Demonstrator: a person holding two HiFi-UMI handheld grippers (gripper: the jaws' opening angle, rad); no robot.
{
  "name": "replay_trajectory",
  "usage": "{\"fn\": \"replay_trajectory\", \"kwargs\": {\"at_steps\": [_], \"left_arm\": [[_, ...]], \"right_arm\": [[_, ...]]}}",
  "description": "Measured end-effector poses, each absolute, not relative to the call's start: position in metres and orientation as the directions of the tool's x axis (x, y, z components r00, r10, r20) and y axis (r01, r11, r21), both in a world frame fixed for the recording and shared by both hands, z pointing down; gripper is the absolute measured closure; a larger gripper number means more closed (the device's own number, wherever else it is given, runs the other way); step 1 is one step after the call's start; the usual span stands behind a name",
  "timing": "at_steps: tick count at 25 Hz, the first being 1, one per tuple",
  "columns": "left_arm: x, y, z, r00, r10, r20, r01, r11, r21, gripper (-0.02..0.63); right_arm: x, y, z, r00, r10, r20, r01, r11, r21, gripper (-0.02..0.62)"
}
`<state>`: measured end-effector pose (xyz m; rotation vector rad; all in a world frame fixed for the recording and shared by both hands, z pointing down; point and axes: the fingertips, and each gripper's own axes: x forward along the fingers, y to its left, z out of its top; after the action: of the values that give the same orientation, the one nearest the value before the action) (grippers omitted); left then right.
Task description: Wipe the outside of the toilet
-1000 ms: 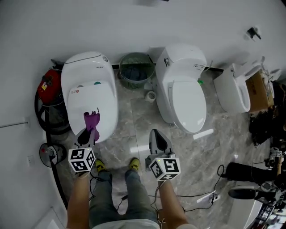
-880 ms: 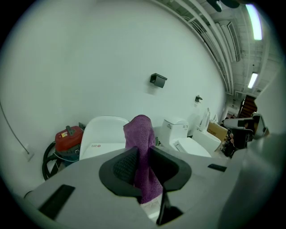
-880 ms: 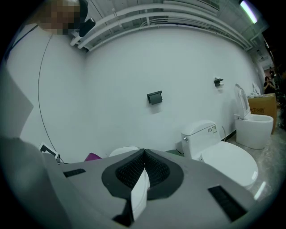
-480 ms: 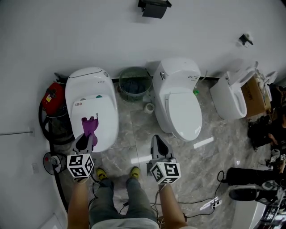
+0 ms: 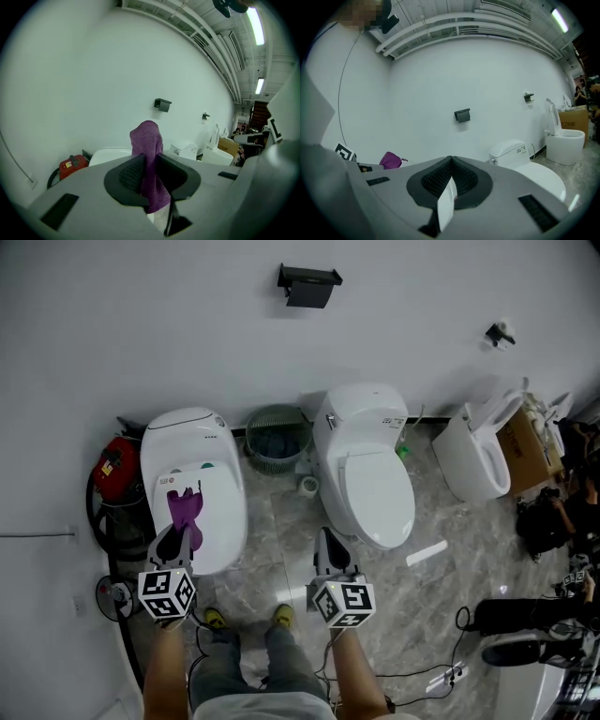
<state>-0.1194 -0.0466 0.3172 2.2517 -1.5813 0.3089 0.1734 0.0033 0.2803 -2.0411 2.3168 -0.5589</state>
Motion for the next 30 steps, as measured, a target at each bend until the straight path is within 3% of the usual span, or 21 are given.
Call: {"fn": "replay_trajectory", "kwargs": {"at_steps": [30], "left_arm": [[-0.140, -0.045, 0.129, 0.337, -0.935, 0.114, -0.940, -0.328, 0.089, 0.512]], "right_arm": [[0.176, 0.001, 0.148, -0.153, -0.982, 0.111, -0.972, 0.129, -0.195, 0.588]]}}
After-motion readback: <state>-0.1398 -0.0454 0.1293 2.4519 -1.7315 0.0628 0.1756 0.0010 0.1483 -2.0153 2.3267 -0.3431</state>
